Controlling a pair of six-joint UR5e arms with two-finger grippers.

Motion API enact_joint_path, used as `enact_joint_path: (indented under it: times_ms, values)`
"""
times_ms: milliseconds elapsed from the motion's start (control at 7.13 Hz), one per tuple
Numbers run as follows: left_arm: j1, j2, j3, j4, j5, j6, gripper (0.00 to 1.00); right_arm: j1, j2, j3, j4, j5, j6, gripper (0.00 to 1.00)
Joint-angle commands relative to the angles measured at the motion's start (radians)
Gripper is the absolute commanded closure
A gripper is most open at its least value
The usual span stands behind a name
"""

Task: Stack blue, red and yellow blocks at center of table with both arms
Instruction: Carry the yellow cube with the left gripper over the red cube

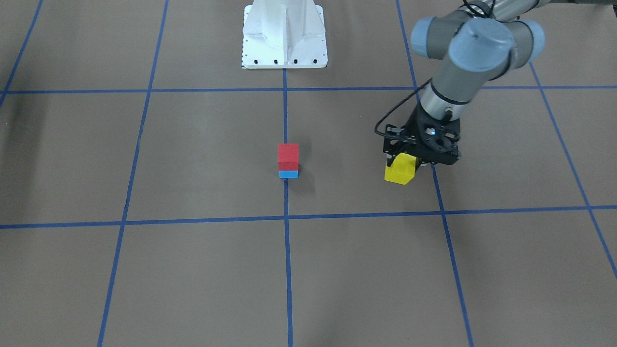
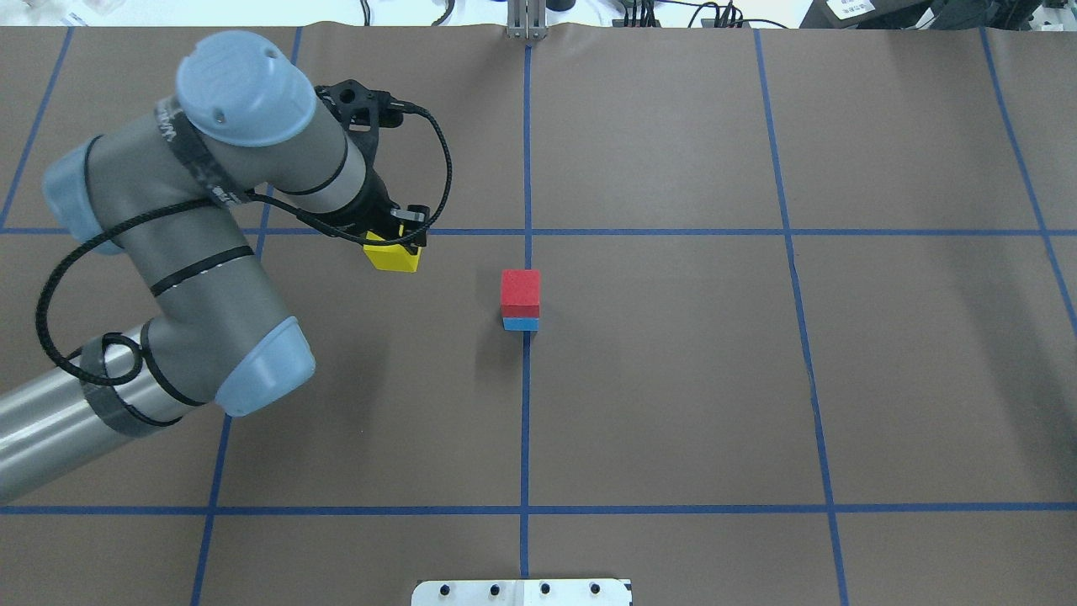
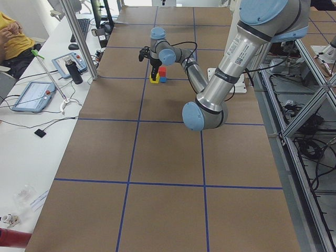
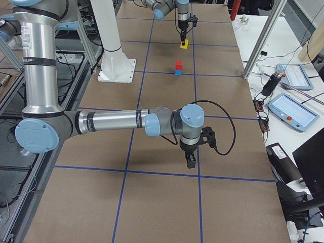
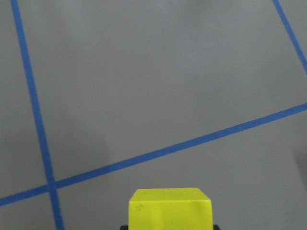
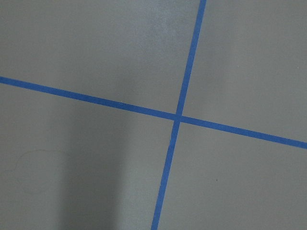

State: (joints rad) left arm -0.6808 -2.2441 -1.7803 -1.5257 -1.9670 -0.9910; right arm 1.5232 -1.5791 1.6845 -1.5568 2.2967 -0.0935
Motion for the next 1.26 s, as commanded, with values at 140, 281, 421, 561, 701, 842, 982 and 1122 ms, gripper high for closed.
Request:
enact_joint_path:
  times_ms: [140, 281, 421, 561, 701, 842, 982, 1122]
  values:
    - [0.113, -0.242, 0.163, 0.056, 0.094, -0.202, 1.00, 0.000, -0.010, 0.000, 0.000, 0.001, -0.003, 0.01]
    - [0.124, -0.265, 0.201, 0.056, 0.097, -0.205, 1.00, 0.000, -0.010, 0.000, 0.000, 0.001, -0.003, 0.01]
    - [0.124, -0.264, 0.216, 0.056, 0.105, -0.204, 1.00, 0.000, -0.010, -0.002, 0.000, 0.001, -0.002, 0.01]
    - [0.124, -0.265, 0.235, 0.055, 0.117, -0.196, 1.00, 0.000, -0.010, 0.000, 0.000, 0.001, -0.002, 0.01]
    - [0.125, -0.262, 0.239, 0.055, 0.119, -0.195, 1.00, 0.000, -0.010, 0.000, 0.000, 0.001, -0.003, 0.01]
    - [0.133, -0.259, 0.237, 0.055, 0.119, -0.195, 1.00, 0.000, -0.010, 0.000, 0.000, 0.001, -0.003, 0.01]
    - [0.139, -0.261, 0.237, 0.056, 0.119, -0.195, 1.00, 0.000, -0.010, 0.000, 0.000, 0.000, -0.003, 0.01]
    - [0.144, -0.261, 0.237, 0.055, 0.119, -0.195, 1.00, 0.000, -0.010, 0.000, 0.000, 0.001, -0.003, 0.01]
